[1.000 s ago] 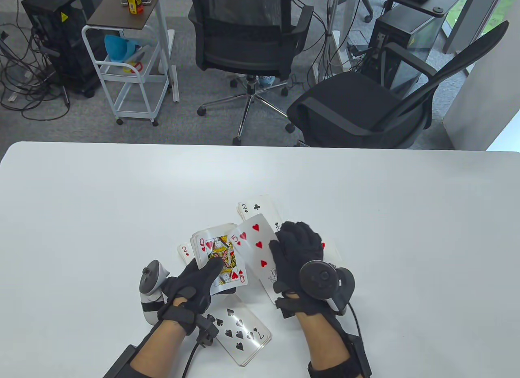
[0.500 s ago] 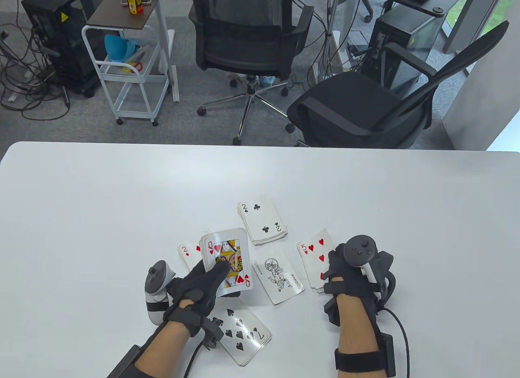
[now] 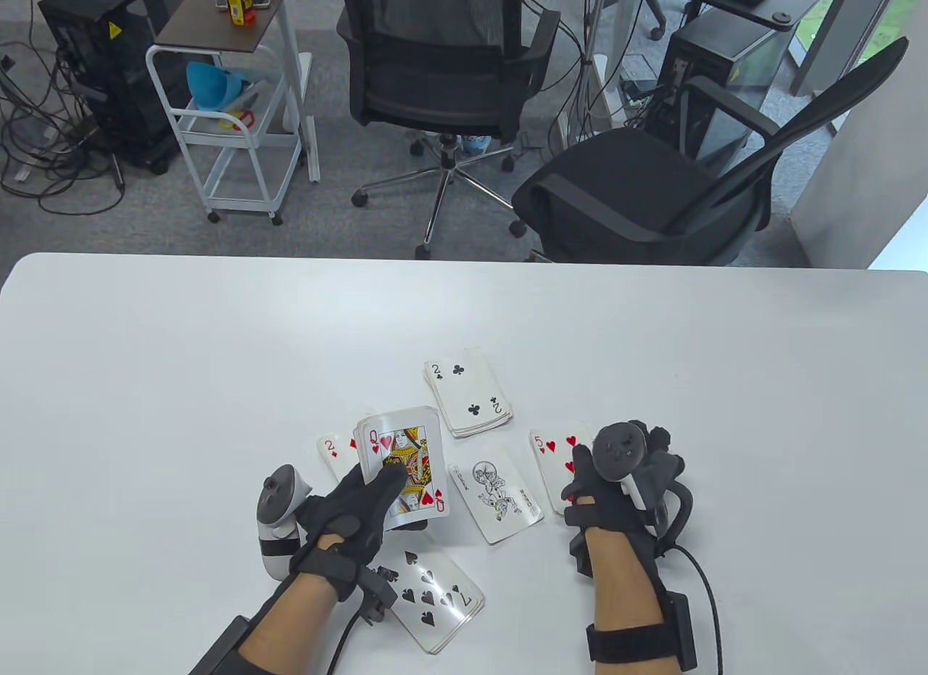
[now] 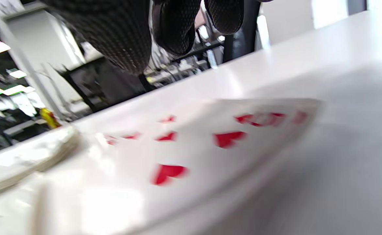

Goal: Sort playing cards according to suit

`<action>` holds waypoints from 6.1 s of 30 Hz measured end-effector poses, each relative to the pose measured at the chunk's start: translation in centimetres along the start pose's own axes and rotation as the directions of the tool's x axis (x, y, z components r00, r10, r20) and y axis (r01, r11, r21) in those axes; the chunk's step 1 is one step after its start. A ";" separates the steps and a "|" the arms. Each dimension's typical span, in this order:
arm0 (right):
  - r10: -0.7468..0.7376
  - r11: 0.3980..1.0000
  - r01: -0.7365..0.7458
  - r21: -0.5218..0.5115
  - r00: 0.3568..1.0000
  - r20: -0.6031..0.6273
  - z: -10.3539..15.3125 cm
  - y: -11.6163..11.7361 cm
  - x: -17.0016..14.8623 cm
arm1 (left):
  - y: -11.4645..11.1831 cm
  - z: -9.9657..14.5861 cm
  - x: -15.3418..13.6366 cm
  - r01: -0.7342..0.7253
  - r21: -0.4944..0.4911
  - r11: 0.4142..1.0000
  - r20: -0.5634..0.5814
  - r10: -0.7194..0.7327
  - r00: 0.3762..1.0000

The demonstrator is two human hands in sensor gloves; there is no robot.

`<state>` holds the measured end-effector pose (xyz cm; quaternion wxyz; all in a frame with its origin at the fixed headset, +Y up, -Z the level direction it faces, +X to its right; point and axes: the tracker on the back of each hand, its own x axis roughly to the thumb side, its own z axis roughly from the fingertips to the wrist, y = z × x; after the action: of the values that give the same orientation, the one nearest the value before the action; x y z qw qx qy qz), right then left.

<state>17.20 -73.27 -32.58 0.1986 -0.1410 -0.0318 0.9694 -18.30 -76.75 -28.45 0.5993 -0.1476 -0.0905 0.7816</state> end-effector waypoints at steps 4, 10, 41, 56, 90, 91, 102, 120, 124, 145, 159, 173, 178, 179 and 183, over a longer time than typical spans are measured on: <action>-0.100 0.992 0.111 -0.066 0.984 0.148 1.5 -0.7 2.5 | 0.1 0.1 0.1 0.010 0.007 1.000 0.001 -0.010 1.000; -0.224 0.964 0.255 -0.073 0.930 0.293 3.6 -1.2 5.4 | 0.2 0.1 0.2 0.015 0.011 1.000 -0.003 -0.015 1.000; -0.378 0.919 0.366 0.145 0.716 0.586 8.0 2.0 11.6 | 0.4 0.4 0.2 -0.021 0.060 0.998 0.028 0.020 0.999; -0.462 0.877 0.451 0.166 0.694 0.552 7.2 1.2 10.7 | 0.0 0.4 0.0 -0.030 0.044 0.999 0.057 0.028 0.998; -0.423 0.868 0.458 -0.191 0.884 0.196 1.4 -5.7 -1.2 | 0.0 0.5 0.6 -0.013 0.089 0.996 0.057 0.008 0.998; -0.405 0.882 0.432 -0.189 0.900 0.163 1.1 -5.7 -1.9 | 0.0 0.5 0.6 -0.013 0.089 0.996 0.056 0.008 0.998; -0.197 0.956 0.215 0.201 0.975 -0.107 -1.1 -0.8 -2.8 | -0.2 0.4 0.4 -0.018 0.080 0.997 0.049 0.014 0.999; 0.017 1.000 -0.017 0.003 0.997 -0.075 -0.5 -0.8 -1.4 | -0.1 0.4 0.4 -0.032 0.068 0.997 0.041 0.029 0.999; -0.130 0.990 0.135 -0.050 0.987 0.092 0.7 -2.0 0.7 | -0.4 0.2 0.1 -0.048 0.015 0.999 0.001 0.048 0.999; -0.351 0.936 0.299 0.186 0.742 0.571 6.3 -0.3 9.9 | -0.5 -0.1 0.2 -0.008 -0.030 1.000 -0.010 0.008 1.000; -0.306 0.948 0.291 0.129 0.714 0.629 8.2 0.7 11.8 | -0.2 0.3 0.5 -0.013 0.027 1.000 0.038 0.012 0.999; -0.372 0.909 0.405 0.095 0.689 0.622 7.8 0.1 11.2 | -0.5 0.2 0.2 -0.023 -0.009 1.000 0.009 0.023 1.000; -0.389 0.893 0.448 0.055 0.703 0.596 7.6 0.1 10.6 | -0.6 0.2 0.2 -0.049 -0.018 0.999 0.010 0.049 0.999; -0.390 0.888 0.458 0.038 0.708 0.589 7.6 0.0 10.5 | -0.6 0.2 0.2 -0.060 -0.019 0.998 0.009 0.060 0.998; -0.386 0.881 0.473 0.004 0.714 0.584 7.4 -0.4 10.2 | -0.5 0.2 0.3 -0.069 -0.020 0.997 0.015 0.069 0.998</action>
<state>6.28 -68.93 -28.05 0.3890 0.1517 -0.1922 0.8881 -17.98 -76.31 -28.11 0.5698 -0.1503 -0.0978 0.8020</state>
